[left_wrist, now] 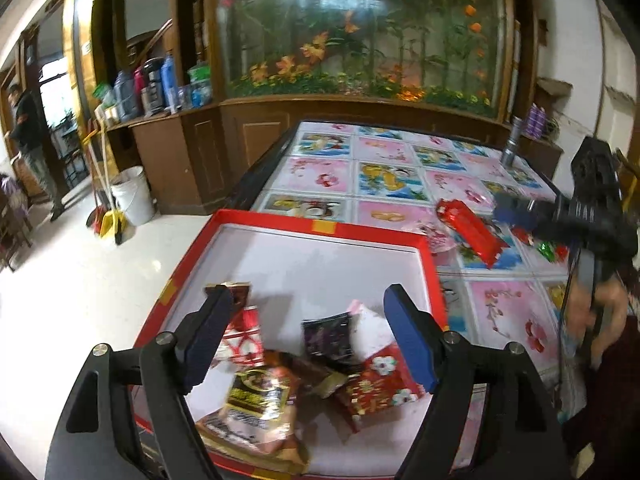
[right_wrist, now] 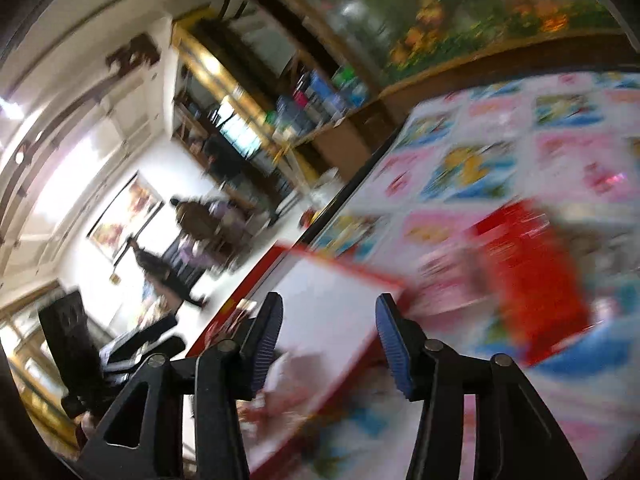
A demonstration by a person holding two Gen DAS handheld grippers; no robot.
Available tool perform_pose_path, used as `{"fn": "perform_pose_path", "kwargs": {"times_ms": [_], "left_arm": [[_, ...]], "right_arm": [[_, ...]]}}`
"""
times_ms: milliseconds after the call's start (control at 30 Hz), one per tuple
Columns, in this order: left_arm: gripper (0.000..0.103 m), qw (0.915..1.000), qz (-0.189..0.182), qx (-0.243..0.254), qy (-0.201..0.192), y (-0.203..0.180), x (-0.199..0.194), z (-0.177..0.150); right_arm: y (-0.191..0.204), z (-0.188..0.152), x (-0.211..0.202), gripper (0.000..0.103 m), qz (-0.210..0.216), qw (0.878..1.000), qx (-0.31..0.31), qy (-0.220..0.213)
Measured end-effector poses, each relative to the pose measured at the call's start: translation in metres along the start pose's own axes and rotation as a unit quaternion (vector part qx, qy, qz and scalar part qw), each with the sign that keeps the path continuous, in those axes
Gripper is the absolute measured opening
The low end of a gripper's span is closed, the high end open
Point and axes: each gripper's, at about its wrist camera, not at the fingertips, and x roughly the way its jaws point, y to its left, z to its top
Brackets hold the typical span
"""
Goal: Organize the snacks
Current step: 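Move both open grippers back to the snacks on the table, then close right gripper on red rectangular packet while left gripper lowers toward green packet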
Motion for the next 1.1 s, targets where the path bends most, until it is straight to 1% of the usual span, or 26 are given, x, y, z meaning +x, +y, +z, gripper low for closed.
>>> {"fn": "perform_pose_path", "kwargs": {"times_ms": [67,133,200,267,333,400,467,600,667,733,833,900,1033,1100], "left_arm": [[0.078,0.9999,-0.004,0.012,0.005,-0.011,0.003,0.002],[0.078,0.9996,-0.012,0.022,0.011,-0.024,0.007,0.006],[0.078,0.9992,-0.022,0.030,0.017,-0.039,0.011,0.010],[0.078,0.9985,-0.031,0.039,0.021,-0.052,0.013,0.014],[0.078,0.9973,-0.042,0.054,0.027,-0.069,0.016,0.020],[0.078,0.9953,-0.052,0.075,0.032,-0.088,0.021,0.027],[0.078,0.9930,-0.060,0.096,0.033,-0.106,0.024,0.033],[0.078,0.9894,-0.078,0.118,0.035,-0.137,0.033,0.044],[0.078,0.9883,-0.089,0.117,0.040,-0.147,0.040,0.046],[0.078,0.9874,-0.096,0.115,0.049,-0.157,0.052,0.049],[0.078,0.9867,-0.095,0.109,0.075,-0.170,0.075,0.054],[0.078,0.9847,-0.105,0.105,0.091,-0.179,0.087,0.055],[0.078,0.9813,-0.126,0.109,0.097,-0.194,0.089,0.052],[0.078,0.9803,-0.126,0.114,0.101,-0.198,0.089,0.048]], "right_arm": [[-0.035,0.012,-0.031,0.056,-0.020,0.999,0.029,-0.033],[-0.061,0.019,-0.053,0.059,-0.038,0.996,0.054,-0.053],[-0.087,0.025,-0.075,0.060,-0.054,0.992,0.085,-0.070],[-0.102,0.031,-0.093,0.060,-0.067,0.989,0.102,-0.085],[-0.110,0.035,-0.106,0.065,-0.085,0.988,0.097,-0.090],[-0.115,0.039,-0.118,0.068,-0.108,0.987,0.080,-0.086],[-0.124,0.040,-0.129,0.068,-0.123,0.986,0.073,-0.082],[-0.155,0.042,-0.149,0.069,-0.153,0.980,0.102,-0.073],[-0.166,0.040,-0.152,0.069,-0.170,0.977,0.115,-0.060],[-0.175,0.037,-0.148,0.069,-0.187,0.974,0.121,-0.036],[-0.181,0.036,-0.145,0.069,-0.208,0.970,0.122,-0.020],[-0.182,0.035,-0.143,0.069,-0.217,0.969,0.119,-0.012],[-0.189,0.032,-0.138,0.069,-0.276,0.955,0.106,0.010],[-0.194,0.029,-0.133,0.069,-0.298,0.948,0.107,0.026]]}}
